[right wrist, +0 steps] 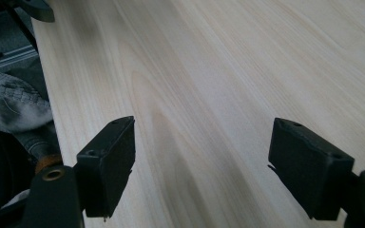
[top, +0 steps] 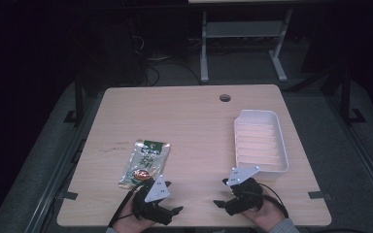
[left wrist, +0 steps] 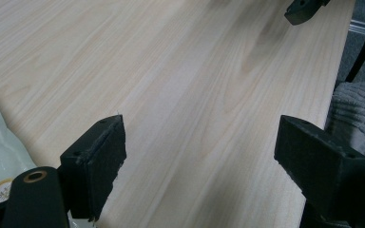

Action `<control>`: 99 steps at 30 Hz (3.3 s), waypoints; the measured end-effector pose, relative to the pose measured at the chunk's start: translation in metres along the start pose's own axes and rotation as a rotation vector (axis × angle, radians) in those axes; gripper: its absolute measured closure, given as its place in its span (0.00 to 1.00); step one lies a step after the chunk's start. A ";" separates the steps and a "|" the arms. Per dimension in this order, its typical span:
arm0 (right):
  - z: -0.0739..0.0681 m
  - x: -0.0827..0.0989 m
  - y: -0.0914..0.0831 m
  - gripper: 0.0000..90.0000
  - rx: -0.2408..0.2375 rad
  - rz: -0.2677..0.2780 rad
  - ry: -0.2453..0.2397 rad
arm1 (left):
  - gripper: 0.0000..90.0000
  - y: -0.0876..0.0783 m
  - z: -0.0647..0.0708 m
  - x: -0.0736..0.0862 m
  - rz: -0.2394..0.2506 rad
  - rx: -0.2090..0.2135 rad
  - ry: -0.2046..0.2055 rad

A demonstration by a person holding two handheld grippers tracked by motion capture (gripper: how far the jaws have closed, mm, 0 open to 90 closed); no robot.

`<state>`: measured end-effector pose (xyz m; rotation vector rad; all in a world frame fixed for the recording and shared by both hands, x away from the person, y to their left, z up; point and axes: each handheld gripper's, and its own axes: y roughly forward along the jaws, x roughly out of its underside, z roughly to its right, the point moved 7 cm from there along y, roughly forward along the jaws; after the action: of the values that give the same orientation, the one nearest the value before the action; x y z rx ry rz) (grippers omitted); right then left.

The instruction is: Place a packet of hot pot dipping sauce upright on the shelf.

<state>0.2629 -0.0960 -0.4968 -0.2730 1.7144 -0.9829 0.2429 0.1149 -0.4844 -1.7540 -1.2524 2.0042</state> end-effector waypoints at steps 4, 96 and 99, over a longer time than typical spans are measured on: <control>-0.001 -0.002 0.001 0.25 -0.004 0.005 0.002 | 0.19 -0.002 -0.002 0.001 0.004 -0.004 -0.010; 0.065 -0.192 0.164 0.82 -0.230 -0.221 0.090 | 0.85 -0.034 -0.105 0.075 -0.179 -0.143 -0.294; 0.064 -0.192 0.164 0.85 -0.265 -0.222 0.102 | 0.85 -0.034 -0.105 0.075 -0.179 -0.145 -0.293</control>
<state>0.4391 0.0956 -0.4880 -0.6048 1.9396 -0.9401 0.3023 0.2316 -0.5086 -1.3777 -1.6172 2.1673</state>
